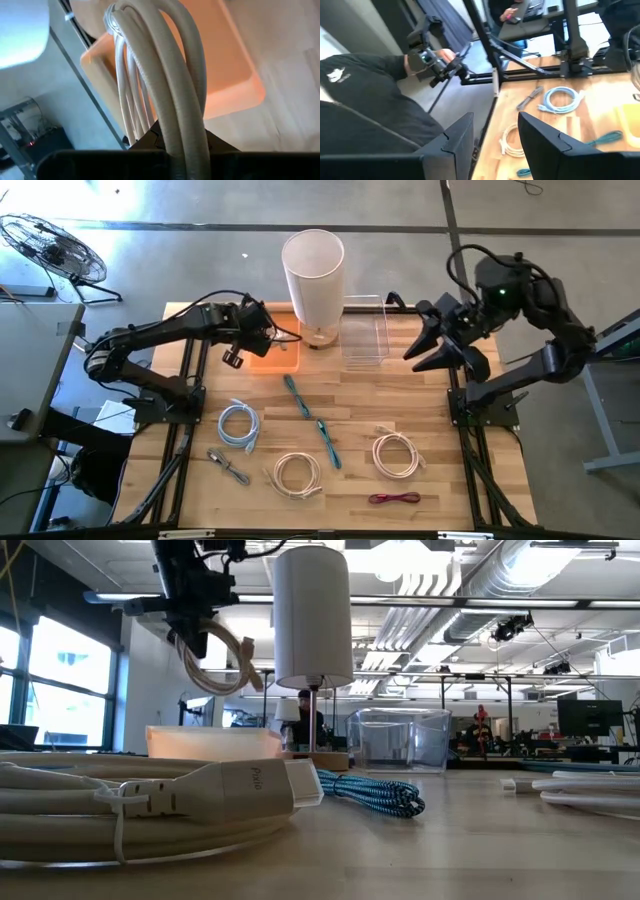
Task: Pick & Place USB Port
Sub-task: Put the top right white usb cable into the orange bin
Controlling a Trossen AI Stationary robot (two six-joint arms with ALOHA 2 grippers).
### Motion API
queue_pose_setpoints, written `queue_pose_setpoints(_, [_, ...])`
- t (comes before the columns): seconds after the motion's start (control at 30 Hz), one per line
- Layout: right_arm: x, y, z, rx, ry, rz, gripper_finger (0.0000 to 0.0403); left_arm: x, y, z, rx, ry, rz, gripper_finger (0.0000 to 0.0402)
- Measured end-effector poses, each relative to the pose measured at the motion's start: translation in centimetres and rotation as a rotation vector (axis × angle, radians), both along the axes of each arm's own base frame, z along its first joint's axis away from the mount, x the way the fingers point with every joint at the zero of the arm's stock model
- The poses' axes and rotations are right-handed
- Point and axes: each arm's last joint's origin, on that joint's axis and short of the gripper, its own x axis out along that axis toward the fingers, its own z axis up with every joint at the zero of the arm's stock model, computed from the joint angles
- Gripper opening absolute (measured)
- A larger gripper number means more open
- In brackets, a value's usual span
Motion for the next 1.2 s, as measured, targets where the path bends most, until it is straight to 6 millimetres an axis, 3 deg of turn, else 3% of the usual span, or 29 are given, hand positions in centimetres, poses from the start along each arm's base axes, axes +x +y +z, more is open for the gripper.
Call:
queue_pose_setpoints(0.3, [-0.2,2.3,-0.2,-0.145,-0.018,-0.008,0.0144,0.4,1.1,-3.7,-0.031,0.048,0.037,0.0005])
queue_pose_setpoints(0.43, [-0.2,2.8,-0.2,-0.187,-0.021,-0.045,0.0144,1.0,1.5,-4.1,0.009,0.066,0.026,0.0019])
queue_pose_setpoints(0.67, [-0.3,3.5,-0.2,-0.199,-0.022,-0.055,0.0144,1.8,2.5,-4.9,0.022,0.084,-0.014,0.0006])
queue_pose_setpoints(0.9, [-0.5,4.7,-0.2,-0.212,-0.032,-0.014,0.0144,1.3,4.3,-5.5,-0.057,0.049,0.063,0.0047])
queue_pose_setpoints(1.2, [-0.7,5.7,-0.4,-0.268,-0.052,0.054,0.0144,1.4,4.6,-5.1,-0.063,0.010,0.076,0.0052])
